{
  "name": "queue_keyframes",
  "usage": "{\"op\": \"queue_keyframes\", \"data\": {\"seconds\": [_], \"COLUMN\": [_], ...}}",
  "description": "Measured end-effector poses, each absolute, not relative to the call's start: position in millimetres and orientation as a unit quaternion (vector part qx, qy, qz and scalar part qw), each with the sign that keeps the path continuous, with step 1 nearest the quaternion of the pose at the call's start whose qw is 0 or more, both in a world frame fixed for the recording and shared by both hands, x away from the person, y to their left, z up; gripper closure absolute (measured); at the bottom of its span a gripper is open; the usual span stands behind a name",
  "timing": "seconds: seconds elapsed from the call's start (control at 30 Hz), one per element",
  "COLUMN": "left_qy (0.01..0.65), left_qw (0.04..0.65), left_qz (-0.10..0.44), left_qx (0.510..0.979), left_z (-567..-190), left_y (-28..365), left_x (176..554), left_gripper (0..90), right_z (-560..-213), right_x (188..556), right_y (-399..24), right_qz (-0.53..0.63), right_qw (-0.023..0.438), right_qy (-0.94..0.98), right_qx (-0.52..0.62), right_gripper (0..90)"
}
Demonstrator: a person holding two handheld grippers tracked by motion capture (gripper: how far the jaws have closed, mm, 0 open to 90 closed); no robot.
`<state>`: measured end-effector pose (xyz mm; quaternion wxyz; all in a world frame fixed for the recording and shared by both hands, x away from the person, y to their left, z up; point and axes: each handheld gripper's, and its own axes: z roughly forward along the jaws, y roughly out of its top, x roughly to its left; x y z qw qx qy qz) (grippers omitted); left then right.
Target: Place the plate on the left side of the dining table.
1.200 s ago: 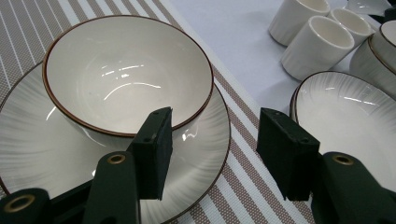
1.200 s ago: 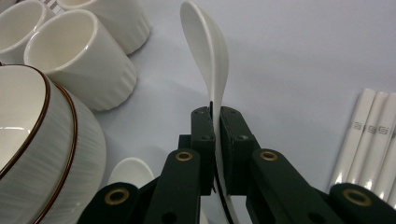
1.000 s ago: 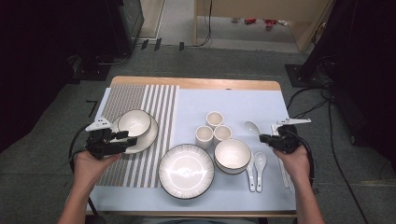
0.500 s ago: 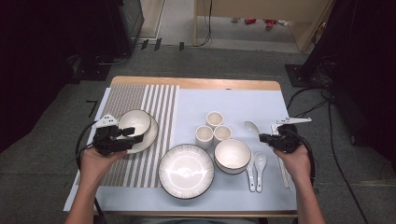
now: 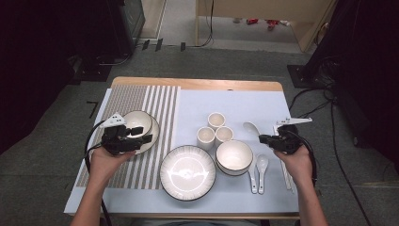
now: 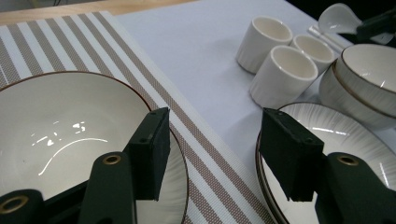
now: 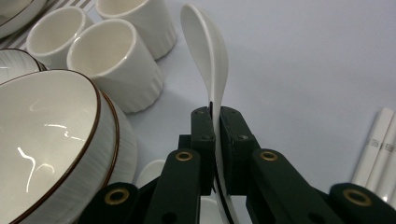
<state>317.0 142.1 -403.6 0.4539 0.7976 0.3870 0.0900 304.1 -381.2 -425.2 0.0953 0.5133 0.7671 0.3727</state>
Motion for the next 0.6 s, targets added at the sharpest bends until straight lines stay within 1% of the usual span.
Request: {"op": "queue_keyframes", "data": {"seconds": [0.13, 0.37, 0.6], "left_qy": [0.379, 0.365, 0.363], "left_qw": [0.455, 0.453, 0.457], "left_qz": [0.085, 0.092, 0.082], "left_qx": [0.801, 0.808, 0.808], "left_z": [-401.8, -403.1, -403.6], "left_y": [136.9, 127.9, 123.4], "left_x": [314.5, 311.4, 310.7], "left_gripper": [42.7, 41.7, 39.1], "right_z": [-421.1, -414.5, -408.4], "right_x": [302.6, 298.2, 295.5], "right_y": [-378.8, -377.7, -372.6], "right_qz": [0.375, 0.376, 0.379], "right_qw": [0.097, 0.099, 0.098], "right_qy": [0.768, 0.772, 0.775], "right_qx": [0.509, 0.504, 0.496], "right_gripper": [85.4, 85.4, 85.4]}}
